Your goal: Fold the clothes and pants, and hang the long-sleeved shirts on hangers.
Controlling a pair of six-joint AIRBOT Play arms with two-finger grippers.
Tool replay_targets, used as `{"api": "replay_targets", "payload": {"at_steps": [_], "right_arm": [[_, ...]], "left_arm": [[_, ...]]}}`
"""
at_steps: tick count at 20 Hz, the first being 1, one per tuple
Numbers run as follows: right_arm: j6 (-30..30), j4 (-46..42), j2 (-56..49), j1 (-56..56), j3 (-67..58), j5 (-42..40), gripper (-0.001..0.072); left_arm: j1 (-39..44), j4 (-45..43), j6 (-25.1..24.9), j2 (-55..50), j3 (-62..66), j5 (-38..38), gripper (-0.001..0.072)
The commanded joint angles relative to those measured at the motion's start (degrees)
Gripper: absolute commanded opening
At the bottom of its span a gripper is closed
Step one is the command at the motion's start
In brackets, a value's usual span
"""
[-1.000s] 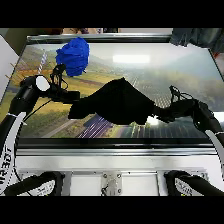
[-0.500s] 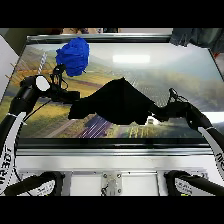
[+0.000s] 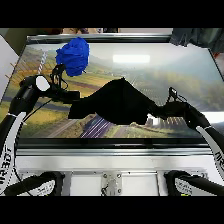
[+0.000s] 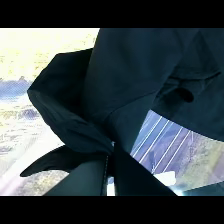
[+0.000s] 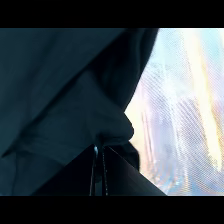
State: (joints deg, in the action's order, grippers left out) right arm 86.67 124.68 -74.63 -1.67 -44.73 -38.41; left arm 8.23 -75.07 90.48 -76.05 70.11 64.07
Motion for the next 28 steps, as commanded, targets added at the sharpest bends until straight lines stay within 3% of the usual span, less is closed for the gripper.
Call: {"api": "replay_targets", "payload": {"at_steps": [1, 6, 12, 17, 21, 24, 28], "right_arm": [[0.66, -3.82, 3.43, 0.70, -3.69, -5.81, 0.0013], [3.58, -6.16, 16.90, 6.36, -23.69, -21.90, 0.0013], [1.29, -7.67, 32.96, 13.68, -46.66, -20.11, 0.0013], [-9.09, -17.29, 43.06, 17.79, -49.07, -20.92, 0.0013], [-11.47, -18.18, 46.23, 17.77, -49.09, -21.38, 0.0013], [-13.31, -17.81, 45.22, 17.77, -49.13, -21.38, 0.0012], [-12.24, -10.64, 37.62, 17.68, -49.11, -22.03, 0.0013]], "left_arm": [[-1.42, -0.39, -0.02, 1.01, 0.22, -0.04, 0.0008], [-8.85, 0.11, 0.00, 9.22, 15.04, -0.02, 0.0008], [-10.71, -0.02, -0.02, 24.98, 36.00, -5.73, 0.0009], [-10.71, -0.02, -0.04, 35.19, 42.27, -9.81, 0.0009], [-10.71, 0.00, -0.04, 39.60, 42.47, -12.20, 0.0008], [-10.71, -0.02, -0.07, 38.77, 42.47, -11.91, 0.0009], [-10.71, 0.00, -0.04, 30.25, 41.81, -6.01, 0.0008]]}}
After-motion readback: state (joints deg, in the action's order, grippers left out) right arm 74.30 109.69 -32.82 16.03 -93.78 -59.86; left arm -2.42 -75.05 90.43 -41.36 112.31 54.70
